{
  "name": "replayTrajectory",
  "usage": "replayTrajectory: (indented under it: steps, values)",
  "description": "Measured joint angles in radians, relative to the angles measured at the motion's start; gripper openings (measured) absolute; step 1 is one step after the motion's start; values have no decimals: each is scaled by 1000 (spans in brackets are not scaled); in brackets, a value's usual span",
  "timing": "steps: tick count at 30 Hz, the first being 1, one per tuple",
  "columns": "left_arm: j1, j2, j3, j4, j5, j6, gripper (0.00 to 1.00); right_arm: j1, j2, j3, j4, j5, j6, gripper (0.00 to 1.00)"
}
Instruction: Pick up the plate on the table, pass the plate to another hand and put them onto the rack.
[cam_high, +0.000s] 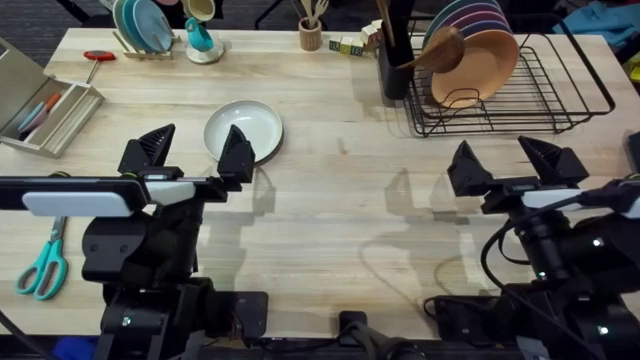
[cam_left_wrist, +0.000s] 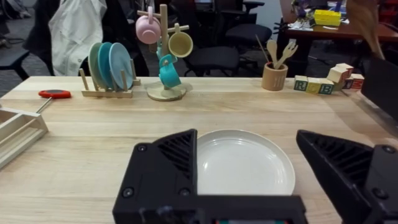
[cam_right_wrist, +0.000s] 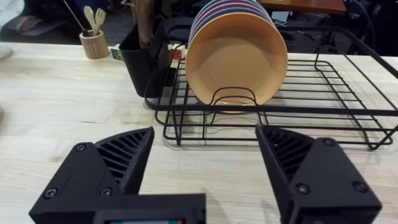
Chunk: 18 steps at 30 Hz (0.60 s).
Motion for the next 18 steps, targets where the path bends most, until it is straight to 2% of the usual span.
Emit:
replayTrajectory:
  steps: [18]
  values:
    - [0,0,0,-14,3,0,993,0,0,0,9,18,-8,996]
